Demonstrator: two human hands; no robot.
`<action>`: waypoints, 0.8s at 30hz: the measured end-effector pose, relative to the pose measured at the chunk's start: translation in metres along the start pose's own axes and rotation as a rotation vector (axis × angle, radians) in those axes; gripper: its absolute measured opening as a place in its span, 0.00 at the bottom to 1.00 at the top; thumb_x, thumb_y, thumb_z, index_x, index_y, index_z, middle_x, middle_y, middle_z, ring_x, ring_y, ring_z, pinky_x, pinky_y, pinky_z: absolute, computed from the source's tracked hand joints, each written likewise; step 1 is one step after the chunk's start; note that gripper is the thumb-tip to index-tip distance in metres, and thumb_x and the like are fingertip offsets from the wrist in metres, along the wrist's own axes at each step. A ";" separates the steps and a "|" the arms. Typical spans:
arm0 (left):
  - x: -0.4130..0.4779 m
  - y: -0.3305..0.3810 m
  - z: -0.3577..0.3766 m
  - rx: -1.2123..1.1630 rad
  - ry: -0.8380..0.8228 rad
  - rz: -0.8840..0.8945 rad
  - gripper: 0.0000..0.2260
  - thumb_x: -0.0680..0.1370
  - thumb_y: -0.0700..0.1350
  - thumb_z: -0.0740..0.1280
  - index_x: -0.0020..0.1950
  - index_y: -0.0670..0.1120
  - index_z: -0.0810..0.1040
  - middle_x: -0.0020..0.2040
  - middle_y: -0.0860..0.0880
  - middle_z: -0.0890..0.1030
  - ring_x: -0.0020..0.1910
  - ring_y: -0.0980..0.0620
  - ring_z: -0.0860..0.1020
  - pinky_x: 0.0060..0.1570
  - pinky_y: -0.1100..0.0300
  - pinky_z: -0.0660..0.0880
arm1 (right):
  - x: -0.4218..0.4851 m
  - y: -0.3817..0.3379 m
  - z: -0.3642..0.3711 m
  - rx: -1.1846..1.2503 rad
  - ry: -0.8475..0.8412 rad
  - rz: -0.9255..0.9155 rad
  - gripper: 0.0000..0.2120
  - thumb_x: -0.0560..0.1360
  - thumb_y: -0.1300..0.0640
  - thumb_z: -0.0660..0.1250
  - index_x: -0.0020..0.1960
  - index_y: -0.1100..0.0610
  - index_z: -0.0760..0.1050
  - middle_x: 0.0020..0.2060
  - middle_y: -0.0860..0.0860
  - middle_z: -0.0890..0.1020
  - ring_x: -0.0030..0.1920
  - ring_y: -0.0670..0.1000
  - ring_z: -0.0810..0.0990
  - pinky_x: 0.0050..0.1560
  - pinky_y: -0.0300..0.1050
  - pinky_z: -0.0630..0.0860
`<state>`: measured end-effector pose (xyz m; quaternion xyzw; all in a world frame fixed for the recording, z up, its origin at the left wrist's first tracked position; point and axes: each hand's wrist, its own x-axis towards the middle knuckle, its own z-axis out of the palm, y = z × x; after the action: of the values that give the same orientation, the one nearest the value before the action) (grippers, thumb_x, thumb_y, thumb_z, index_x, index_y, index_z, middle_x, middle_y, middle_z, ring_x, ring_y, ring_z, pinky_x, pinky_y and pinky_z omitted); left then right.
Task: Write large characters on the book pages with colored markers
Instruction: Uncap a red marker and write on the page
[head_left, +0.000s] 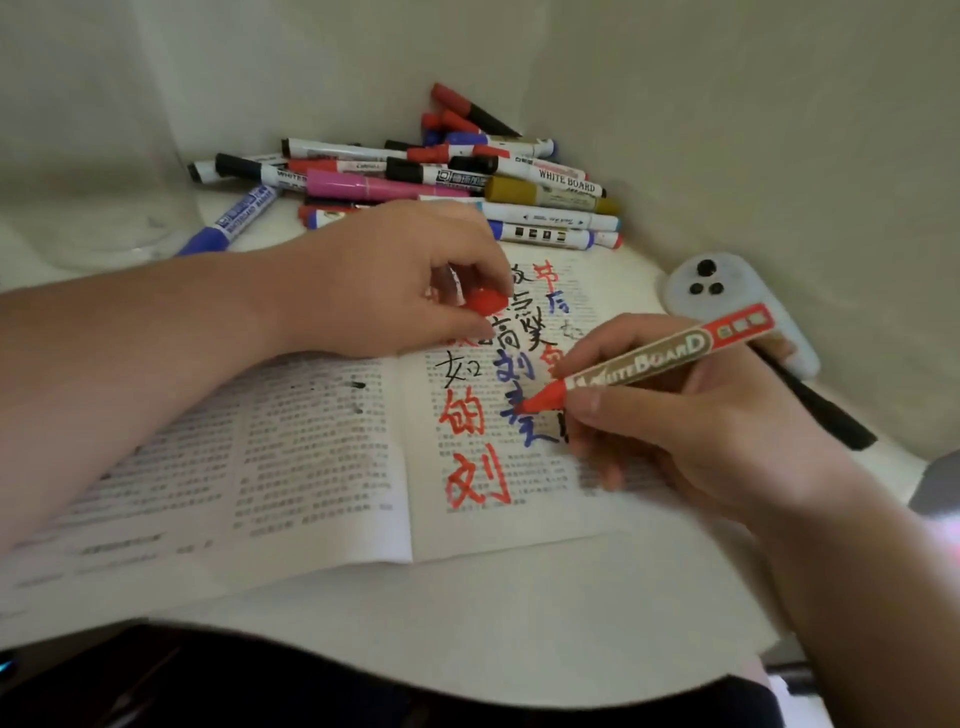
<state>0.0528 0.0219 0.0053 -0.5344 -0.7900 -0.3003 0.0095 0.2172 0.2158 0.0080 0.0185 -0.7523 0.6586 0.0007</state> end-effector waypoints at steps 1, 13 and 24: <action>0.000 0.002 0.001 -0.042 0.004 -0.015 0.13 0.73 0.50 0.76 0.56 0.59 0.80 0.51 0.61 0.79 0.51 0.60 0.80 0.53 0.57 0.80 | -0.001 0.002 0.000 0.004 0.012 0.002 0.03 0.69 0.64 0.73 0.43 0.59 0.83 0.31 0.63 0.80 0.26 0.59 0.76 0.27 0.44 0.76; -0.003 0.023 0.008 -0.354 -0.256 -0.210 0.16 0.65 0.54 0.79 0.48 0.58 0.77 0.42 0.52 0.83 0.42 0.50 0.82 0.44 0.46 0.82 | -0.011 -0.002 0.014 -0.103 0.047 -0.122 0.13 0.74 0.74 0.70 0.37 0.58 0.78 0.25 0.45 0.80 0.23 0.41 0.76 0.26 0.31 0.71; -0.006 0.015 0.011 -0.508 -0.241 -0.199 0.16 0.68 0.44 0.80 0.51 0.54 0.79 0.44 0.53 0.82 0.40 0.52 0.80 0.45 0.52 0.81 | -0.011 -0.004 0.020 -0.210 0.033 -0.099 0.14 0.74 0.76 0.67 0.38 0.60 0.80 0.27 0.42 0.81 0.26 0.39 0.78 0.30 0.26 0.71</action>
<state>0.0717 0.0261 0.0016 -0.4713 -0.7335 -0.4223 -0.2481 0.2292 0.1957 0.0091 0.0448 -0.8151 0.5757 0.0475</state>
